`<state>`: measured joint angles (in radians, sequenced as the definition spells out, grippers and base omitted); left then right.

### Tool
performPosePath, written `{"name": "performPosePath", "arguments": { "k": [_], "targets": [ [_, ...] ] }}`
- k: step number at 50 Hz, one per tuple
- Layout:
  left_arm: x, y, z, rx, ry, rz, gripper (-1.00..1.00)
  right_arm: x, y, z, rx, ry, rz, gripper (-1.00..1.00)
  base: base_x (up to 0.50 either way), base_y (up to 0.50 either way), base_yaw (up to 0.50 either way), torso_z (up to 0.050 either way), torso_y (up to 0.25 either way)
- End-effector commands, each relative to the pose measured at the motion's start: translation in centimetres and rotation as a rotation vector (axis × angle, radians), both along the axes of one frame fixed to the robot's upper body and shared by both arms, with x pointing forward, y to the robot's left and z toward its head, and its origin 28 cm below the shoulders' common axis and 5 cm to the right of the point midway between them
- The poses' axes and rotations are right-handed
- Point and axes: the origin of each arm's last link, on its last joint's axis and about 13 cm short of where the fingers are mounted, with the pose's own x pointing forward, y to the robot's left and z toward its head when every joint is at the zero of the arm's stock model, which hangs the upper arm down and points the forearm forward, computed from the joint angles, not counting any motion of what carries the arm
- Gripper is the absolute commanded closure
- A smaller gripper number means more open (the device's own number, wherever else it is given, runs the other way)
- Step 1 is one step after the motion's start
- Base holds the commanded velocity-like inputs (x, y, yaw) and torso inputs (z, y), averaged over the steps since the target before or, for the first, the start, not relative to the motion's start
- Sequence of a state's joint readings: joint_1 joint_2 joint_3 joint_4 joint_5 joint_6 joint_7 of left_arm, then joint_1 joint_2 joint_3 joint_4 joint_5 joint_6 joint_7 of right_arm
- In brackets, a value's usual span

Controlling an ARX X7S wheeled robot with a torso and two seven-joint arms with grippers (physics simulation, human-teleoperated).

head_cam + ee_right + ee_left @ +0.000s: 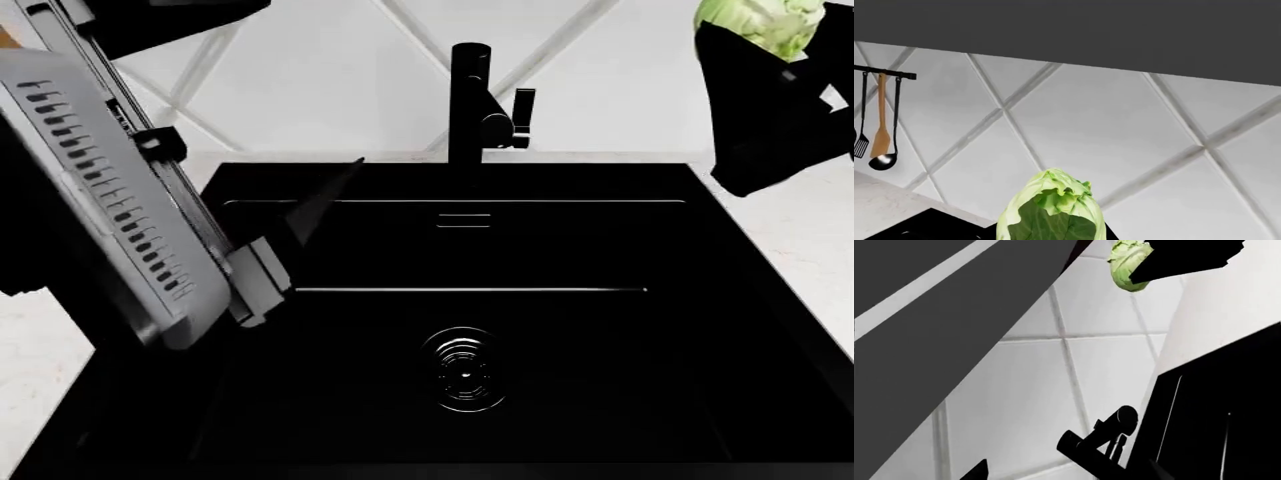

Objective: Pick the lemon, brussel sprout from the counter and place them in the cabinet. Then close the cabinet.

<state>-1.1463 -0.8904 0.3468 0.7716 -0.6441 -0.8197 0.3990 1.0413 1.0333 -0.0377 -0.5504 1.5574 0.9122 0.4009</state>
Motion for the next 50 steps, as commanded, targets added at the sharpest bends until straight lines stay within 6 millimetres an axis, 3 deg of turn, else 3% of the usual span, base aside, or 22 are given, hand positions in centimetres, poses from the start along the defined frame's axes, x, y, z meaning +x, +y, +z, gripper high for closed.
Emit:
{"name": "performPosePath", "arguments": {
  "k": [1,32,50],
  "targets": [
    [0.8,0.5,-0.9,-0.015,0.07,0.089,-1.0,-1.0,0.0,1.3,-0.027,-0.074,-0.033,1.0,0.0,0.0,0.0,0.0,0.0],
    [1.8,1.4,-1.7,-0.083,0.14,0.269,-1.0,-5.0,1.5,7.0,0.003,-0.374,-0.009,1.0,0.0,0.0,0.0,0.0,0.0],
    [2.1,1.4,-1.8,-0.109,0.133,0.307,-1.0,-5.2,1.8,10.7,0.051,-0.536,-0.093,1.0,0.0,0.0,0.0,0.0,0.0]
  ]
}}
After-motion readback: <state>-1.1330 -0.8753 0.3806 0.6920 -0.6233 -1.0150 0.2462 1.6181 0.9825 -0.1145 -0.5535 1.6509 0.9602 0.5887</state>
